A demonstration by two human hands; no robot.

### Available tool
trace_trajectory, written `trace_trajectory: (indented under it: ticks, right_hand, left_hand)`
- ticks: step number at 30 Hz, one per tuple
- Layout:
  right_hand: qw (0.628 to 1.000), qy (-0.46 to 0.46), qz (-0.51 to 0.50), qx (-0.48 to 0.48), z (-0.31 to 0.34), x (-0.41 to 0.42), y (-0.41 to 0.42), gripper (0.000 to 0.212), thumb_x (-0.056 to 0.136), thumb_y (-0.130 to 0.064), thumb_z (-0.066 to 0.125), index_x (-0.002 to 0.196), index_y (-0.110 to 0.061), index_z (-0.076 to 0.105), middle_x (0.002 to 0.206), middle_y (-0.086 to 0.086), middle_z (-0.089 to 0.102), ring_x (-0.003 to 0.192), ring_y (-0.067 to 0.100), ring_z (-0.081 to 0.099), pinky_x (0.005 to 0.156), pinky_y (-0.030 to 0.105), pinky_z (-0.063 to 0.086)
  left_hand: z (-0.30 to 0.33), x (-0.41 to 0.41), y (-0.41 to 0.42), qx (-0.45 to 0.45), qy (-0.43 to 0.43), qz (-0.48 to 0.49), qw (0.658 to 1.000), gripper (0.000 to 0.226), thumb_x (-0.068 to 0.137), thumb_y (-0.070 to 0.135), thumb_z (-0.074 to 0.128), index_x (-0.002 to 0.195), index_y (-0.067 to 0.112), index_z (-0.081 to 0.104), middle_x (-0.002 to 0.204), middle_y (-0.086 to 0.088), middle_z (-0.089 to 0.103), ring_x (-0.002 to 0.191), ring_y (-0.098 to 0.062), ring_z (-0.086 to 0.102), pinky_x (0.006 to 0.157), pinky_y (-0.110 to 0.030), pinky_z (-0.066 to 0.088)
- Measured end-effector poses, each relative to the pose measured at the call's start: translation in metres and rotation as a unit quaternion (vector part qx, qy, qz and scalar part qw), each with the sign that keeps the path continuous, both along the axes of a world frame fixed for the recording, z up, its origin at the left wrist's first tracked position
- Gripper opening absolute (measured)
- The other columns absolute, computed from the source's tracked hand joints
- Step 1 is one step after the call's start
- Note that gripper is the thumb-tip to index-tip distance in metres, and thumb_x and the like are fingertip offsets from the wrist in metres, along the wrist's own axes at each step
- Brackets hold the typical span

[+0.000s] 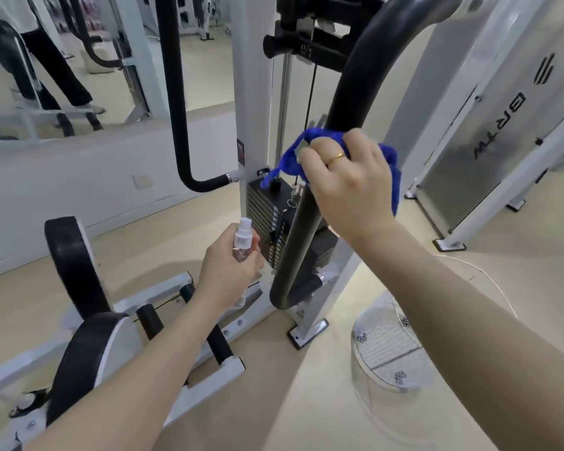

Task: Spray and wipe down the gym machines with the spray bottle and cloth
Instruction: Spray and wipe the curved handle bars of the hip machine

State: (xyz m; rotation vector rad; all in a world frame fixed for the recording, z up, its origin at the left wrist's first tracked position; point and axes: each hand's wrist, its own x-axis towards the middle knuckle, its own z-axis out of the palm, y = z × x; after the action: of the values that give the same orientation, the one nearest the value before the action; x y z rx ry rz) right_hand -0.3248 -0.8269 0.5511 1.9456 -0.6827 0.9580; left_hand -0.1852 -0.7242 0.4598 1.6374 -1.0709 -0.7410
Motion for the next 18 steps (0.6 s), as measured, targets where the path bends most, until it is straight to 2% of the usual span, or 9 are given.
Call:
trace_trajectory:
  ticks: [2,3,5,7,9,11,14,16,18]
  right_hand:
    - [0.999,0.019,-0.008,0.045,-0.043,0.005,0.010,0.020,0.078,0.004,0.055,0.077,-0.013,0.065,0.072,0.002,0.063,0.059,0.021,0.049,0.057,0.028,0.036]
    - [0.994,0.052,-0.012,0.096,-0.069,0.004,0.016,0.017,0.075,0.003,0.059,0.080,-0.013,0.065,0.073,0.002,0.064,0.060,0.021,0.050,0.057,0.028,0.038]
    - [0.964,0.146,-0.010,0.223,-0.110,-0.001,0.032,0.022,0.064,-0.003,0.072,0.082,-0.011,0.064,0.076,0.004,0.065,0.065,0.022,0.053,0.058,0.030,0.043]
    - [0.937,0.201,-0.005,0.284,-0.120,-0.003,0.041,0.029,0.056,-0.007,0.078,0.081,-0.010,0.064,0.075,0.006,0.065,0.067,0.024,0.055,0.058,0.030,0.045]
    - [0.952,0.201,0.006,0.229,-0.099,0.000,0.033,0.020,0.062,-0.005,0.073,0.077,-0.011,0.062,0.071,0.006,0.062,0.064,0.024,0.053,0.056,0.030,0.042]
    - [0.985,0.125,0.004,0.119,-0.048,0.004,0.019,0.012,0.072,-0.001,0.062,0.074,-0.013,0.061,0.067,0.004,0.060,0.061,0.024,0.052,0.054,0.030,0.039]
    - [1.000,0.015,-0.017,0.017,0.006,0.001,-0.002,0.015,0.082,-0.002,0.058,0.076,-0.015,0.064,0.072,0.000,0.063,0.060,0.022,0.051,0.055,0.029,0.039]
    - [0.999,0.025,-0.020,0.042,-0.008,-0.001,-0.002,0.015,0.085,-0.001,0.054,0.086,-0.013,0.064,0.086,0.003,0.066,0.065,0.023,0.054,0.059,0.030,0.043]
    - [0.988,0.076,-0.012,0.137,-0.040,-0.003,0.008,0.017,0.081,0.002,0.057,0.092,-0.010,0.062,0.095,0.006,0.065,0.070,0.027,0.056,0.063,0.032,0.047]
  left_hand:
    - [-0.007,0.003,0.005,-0.002,0.012,-0.008,1.000,0.015,0.079,0.009,0.057,0.079,0.023,0.053,0.076,-0.011,0.059,0.077,-0.037,0.060,0.070,-0.052,0.051]
    - [-0.011,0.004,0.008,-0.001,0.014,-0.011,1.000,0.015,0.079,0.009,0.057,0.079,0.023,0.053,0.076,-0.010,0.059,0.077,-0.037,0.060,0.069,-0.051,0.051]
    - [-0.016,0.005,0.016,0.003,0.010,-0.019,1.000,0.014,0.082,0.007,0.057,0.080,0.020,0.053,0.076,-0.011,0.059,0.077,-0.037,0.060,0.070,-0.051,0.051]
    - [-0.016,0.007,0.023,-0.002,0.004,-0.026,1.000,0.014,0.083,0.008,0.057,0.079,0.020,0.053,0.076,-0.012,0.059,0.077,-0.039,0.059,0.072,-0.052,0.051]
    - [-0.016,0.010,0.027,-0.004,-0.003,-0.028,1.000,0.014,0.084,0.008,0.058,0.079,0.020,0.053,0.077,-0.012,0.059,0.077,-0.038,0.059,0.072,-0.051,0.051]
    - [-0.012,0.012,0.026,-0.008,-0.009,-0.025,1.000,0.012,0.084,0.009,0.058,0.080,0.018,0.052,0.078,-0.014,0.058,0.077,-0.038,0.058,0.070,-0.050,0.051]
    - [-0.005,0.009,0.020,-0.014,-0.009,-0.028,0.999,0.014,0.085,0.008,0.058,0.079,0.019,0.051,0.075,-0.011,0.056,0.070,-0.032,0.055,0.067,-0.044,0.050]
    - [0.001,0.004,0.016,-0.016,-0.004,-0.035,0.999,0.016,0.085,0.008,0.058,0.078,0.020,0.050,0.073,-0.006,0.054,0.070,-0.026,0.053,0.067,-0.040,0.049]
    - [0.007,0.000,0.013,-0.019,0.001,-0.035,0.999,0.016,0.085,0.009,0.058,0.078,0.021,0.050,0.072,-0.002,0.053,0.068,-0.020,0.052,0.065,-0.035,0.048]
